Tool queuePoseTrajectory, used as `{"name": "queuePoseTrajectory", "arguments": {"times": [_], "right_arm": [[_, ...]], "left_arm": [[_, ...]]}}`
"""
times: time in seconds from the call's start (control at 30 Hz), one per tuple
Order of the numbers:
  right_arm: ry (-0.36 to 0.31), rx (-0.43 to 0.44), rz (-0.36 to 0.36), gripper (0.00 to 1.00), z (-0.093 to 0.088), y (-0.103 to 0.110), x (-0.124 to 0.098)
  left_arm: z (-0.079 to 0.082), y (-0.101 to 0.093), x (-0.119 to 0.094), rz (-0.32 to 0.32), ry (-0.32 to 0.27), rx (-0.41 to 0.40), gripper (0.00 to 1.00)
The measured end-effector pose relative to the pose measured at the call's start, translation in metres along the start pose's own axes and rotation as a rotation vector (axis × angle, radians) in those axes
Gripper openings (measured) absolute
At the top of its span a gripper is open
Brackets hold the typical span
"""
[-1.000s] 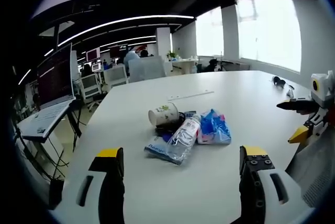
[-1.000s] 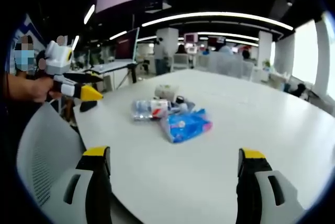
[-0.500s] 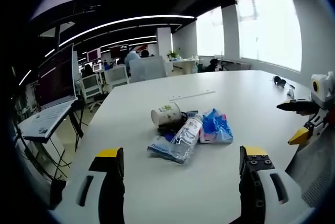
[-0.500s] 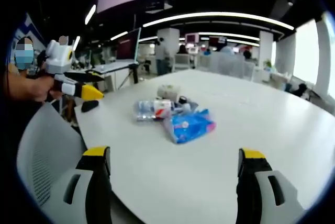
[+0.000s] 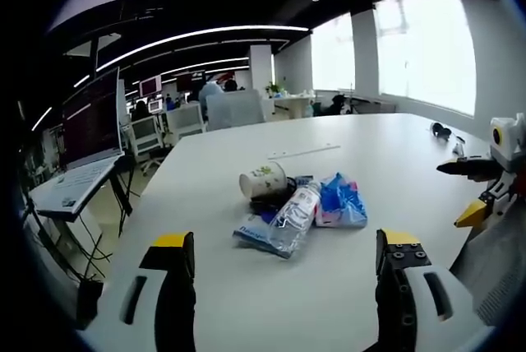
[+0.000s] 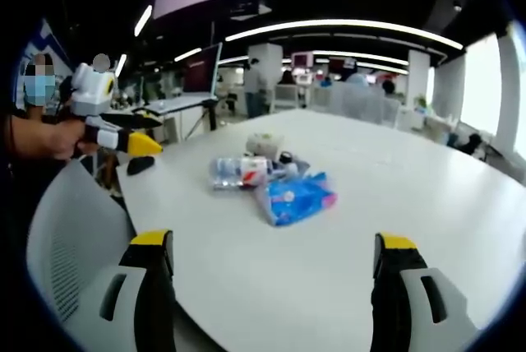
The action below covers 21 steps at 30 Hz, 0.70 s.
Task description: Arrange the tabletop items into an orderly group along one side of the table until the central work area is clear of visible clutter.
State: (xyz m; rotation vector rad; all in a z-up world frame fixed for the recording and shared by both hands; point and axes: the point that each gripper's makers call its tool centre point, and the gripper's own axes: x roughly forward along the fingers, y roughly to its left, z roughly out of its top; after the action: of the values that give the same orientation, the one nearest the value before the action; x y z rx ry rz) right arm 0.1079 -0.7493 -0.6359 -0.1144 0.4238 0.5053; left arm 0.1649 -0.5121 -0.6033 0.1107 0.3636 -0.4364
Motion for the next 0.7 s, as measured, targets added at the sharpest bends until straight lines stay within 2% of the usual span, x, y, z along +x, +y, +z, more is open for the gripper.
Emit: {"name": "queuePoseTrajectory", "arguments": {"times": [0.47, 0.7], "right_arm": [[-0.006, 0.023, 0.003, 1.0, -0.0008, 0.001, 0.0063], [-0.017, 0.057, -0.003, 0.99, -0.0013, -0.002, 0.0075]], "left_arm": [[0.0005, 0.0001, 0.0042, -0.005, 0.016, 0.012, 0.91], [-0.0038, -0.0046, 0.0067, -0.014, 0.046, 0.026, 0.91]]}}
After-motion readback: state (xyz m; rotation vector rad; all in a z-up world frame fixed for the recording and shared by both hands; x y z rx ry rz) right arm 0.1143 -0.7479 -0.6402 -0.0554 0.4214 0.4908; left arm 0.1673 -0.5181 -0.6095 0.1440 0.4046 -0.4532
